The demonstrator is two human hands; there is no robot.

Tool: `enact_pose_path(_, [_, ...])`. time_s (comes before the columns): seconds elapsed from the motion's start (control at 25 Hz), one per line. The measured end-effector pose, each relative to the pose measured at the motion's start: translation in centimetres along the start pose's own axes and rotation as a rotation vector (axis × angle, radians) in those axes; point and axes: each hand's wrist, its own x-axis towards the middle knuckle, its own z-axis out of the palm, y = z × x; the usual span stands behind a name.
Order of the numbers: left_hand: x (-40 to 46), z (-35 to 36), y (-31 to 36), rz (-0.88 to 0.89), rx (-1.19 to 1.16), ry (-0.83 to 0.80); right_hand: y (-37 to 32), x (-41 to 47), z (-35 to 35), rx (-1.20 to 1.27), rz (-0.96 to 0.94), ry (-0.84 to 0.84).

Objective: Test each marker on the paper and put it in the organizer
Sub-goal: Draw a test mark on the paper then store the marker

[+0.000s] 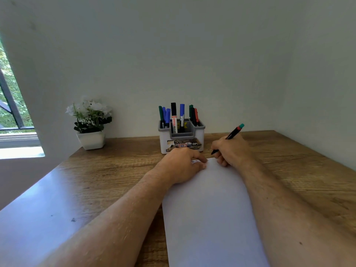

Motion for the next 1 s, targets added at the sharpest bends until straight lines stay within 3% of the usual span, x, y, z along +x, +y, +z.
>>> enact_pose_path(0.32, [0.19,0.03,-0.02,-0.020,-0.010,-0.023,0.52,-0.06,-0.42,-0.206,-0.077,0.029])
enact_pose_path(1.0, [0.23,0.03,0.13,-0.044,-0.029,-0.023,1.11,0.66,-0.05,-0.188,-0.095,0.043])
